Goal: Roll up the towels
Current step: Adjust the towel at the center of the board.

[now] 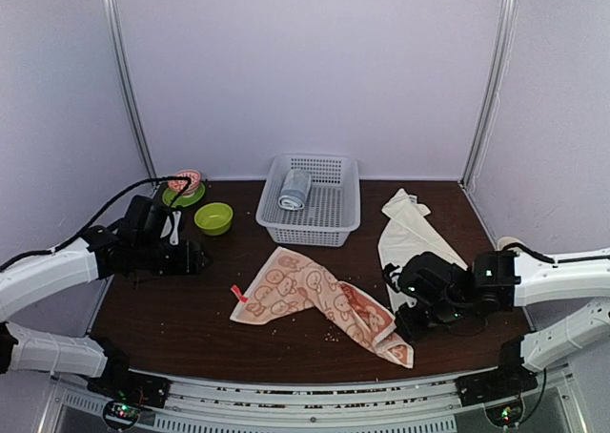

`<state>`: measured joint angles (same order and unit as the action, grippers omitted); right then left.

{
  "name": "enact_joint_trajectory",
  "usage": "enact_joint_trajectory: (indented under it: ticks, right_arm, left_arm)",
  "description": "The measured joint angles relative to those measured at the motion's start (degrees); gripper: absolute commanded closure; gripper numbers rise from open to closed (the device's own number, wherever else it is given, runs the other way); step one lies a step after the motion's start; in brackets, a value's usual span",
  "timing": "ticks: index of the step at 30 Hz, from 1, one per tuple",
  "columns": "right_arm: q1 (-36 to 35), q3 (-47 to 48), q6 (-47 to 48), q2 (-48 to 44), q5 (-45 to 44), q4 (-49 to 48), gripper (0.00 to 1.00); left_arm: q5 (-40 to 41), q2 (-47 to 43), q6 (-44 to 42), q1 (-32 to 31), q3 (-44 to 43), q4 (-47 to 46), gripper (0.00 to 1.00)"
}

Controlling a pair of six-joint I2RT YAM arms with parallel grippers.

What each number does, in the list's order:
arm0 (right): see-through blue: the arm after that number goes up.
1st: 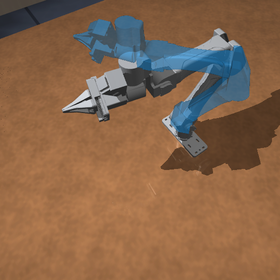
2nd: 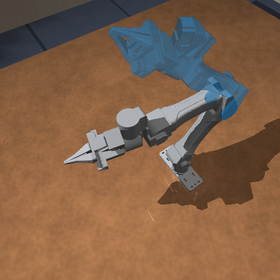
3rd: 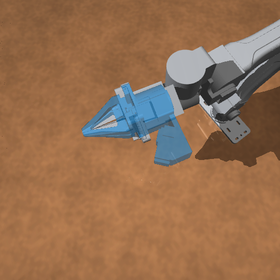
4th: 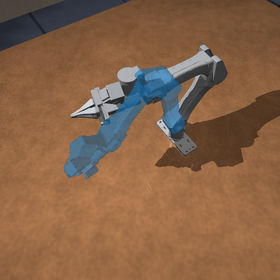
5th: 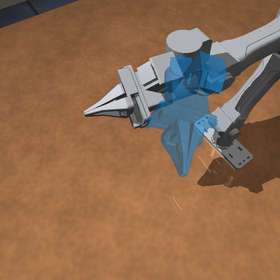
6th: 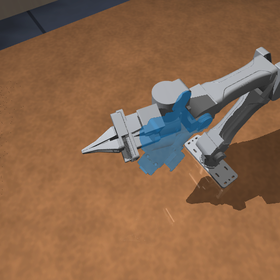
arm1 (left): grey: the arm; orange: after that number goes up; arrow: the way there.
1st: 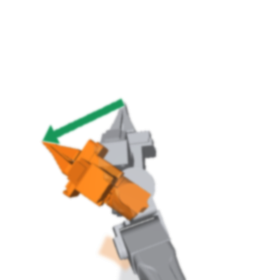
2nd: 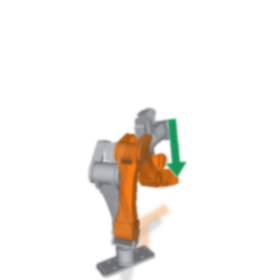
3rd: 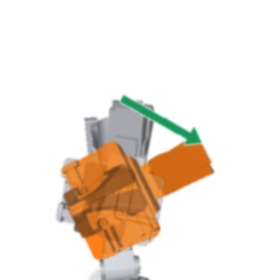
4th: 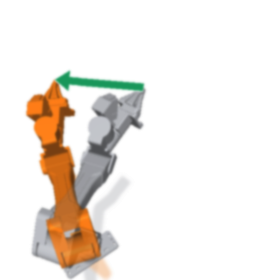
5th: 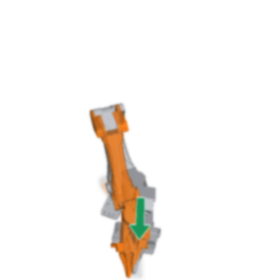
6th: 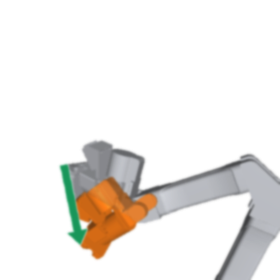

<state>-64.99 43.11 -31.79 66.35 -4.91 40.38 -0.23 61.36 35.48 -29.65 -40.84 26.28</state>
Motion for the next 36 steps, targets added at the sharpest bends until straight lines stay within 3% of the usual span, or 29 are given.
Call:
enact_joint_trajectory:
  ticks: [4, 7, 11, 14, 16, 19, 26, 31, 36]
  right_arm:
    - [0.0, 1.2, 0.2, -1.6, -1.0, 1.2, 1.0]
    - [0.5, 11.4, 2.5, -0.6, -1.9, 1.9, 1.0]
    - [-4.4, 32.4, 9.6, 0.2, 0.5, -4.2, 1.0]
    - [-9.7, 39.0, 13.4, -3.0, 3.7, -9.3, 1.0]
    - [-9.6, 37.4, 14.3, -6.4, 3.7, -10.4, 1.0]
    - [-5.6, 27.6, 13.2, -10.4, 3.4, -11.3, 1.0]
    - [1.4, 1.6, 7.7, -7.6, 3.3, -7.0, 1.0]
    - [1.5, -1.5, 5.8, -13.2, 3.3, -5.3, 1.0]
    - [1.5, -1.5, 6.1, -19.3, 3.5, -5.4, 1.0]
  left_arm:
    - [0.3, 5.3, 0.3, -3.1, -2.4, -0.9, 0.29]
    - [1.6, 6.0, 1.2, -3.8, -4.5, -1.4, 0.29]
    - [6.5, 0.3, 3.1, -3.8, -5.3, -1.5, 0.28]
    - [11.2, -8.8, 4.2, -3.8, -5.1, -1.8, 0.26]
    - [13.4, -13.6, 4.5, -3.8, -4.3, -3.0, 0.26]
    - [15.3, -16.4, 4.7, -3.8, -2.7, -3.7, 0.26]
    - [11.2, -4.7, 5.0, -3.8, -1.5, -3.5, 0.27]
    - [5.6, 2.1, 4.5, -5.4, -1.5, -5.6, 0.27]
    - [2.6, 11.7, 2.9, -13.0, -4.8, -7.1, 0.28]
